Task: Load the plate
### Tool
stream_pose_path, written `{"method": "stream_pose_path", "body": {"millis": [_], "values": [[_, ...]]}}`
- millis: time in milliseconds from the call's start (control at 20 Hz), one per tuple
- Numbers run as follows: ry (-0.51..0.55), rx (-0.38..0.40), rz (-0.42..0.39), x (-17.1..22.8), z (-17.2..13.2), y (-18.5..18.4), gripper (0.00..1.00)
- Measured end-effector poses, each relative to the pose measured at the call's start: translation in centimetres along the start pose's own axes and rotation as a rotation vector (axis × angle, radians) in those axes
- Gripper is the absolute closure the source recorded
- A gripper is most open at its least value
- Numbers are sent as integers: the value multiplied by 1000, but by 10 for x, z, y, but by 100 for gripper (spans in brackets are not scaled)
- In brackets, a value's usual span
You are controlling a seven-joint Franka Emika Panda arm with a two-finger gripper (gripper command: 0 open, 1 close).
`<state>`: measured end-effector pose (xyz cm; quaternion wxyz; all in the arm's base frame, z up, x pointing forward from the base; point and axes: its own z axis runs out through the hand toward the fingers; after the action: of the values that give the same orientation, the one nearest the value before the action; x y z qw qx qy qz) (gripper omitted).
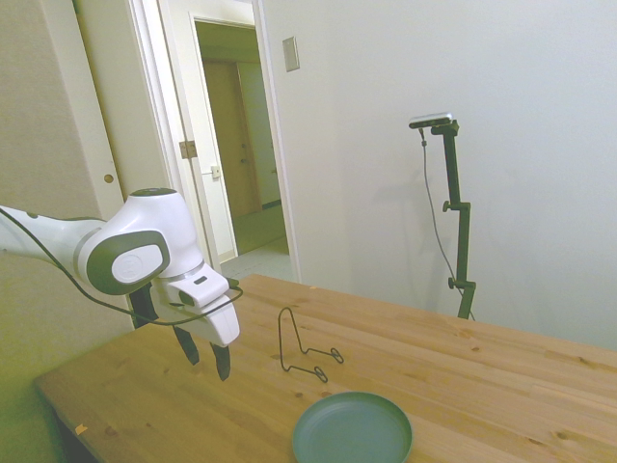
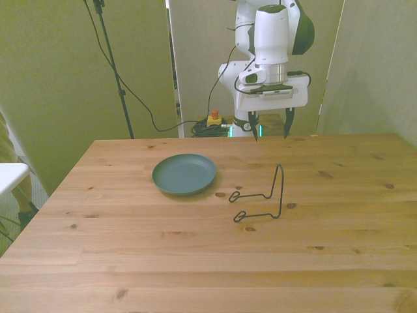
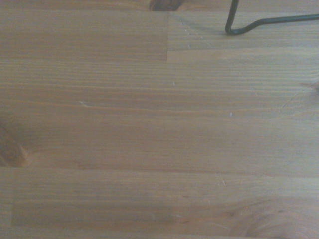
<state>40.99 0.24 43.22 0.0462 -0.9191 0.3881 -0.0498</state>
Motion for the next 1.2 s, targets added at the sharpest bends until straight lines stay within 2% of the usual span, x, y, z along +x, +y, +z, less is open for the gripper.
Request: {"method": "stream_pose_path", "body": {"millis": [200,450,800,1200], "values": [[18,-25,11,2,2,1,0],[106,-143,104,32,25,6,0],[218,-327,185,73,80,9,0],[299,-395,221,112,87,32,0]]}}
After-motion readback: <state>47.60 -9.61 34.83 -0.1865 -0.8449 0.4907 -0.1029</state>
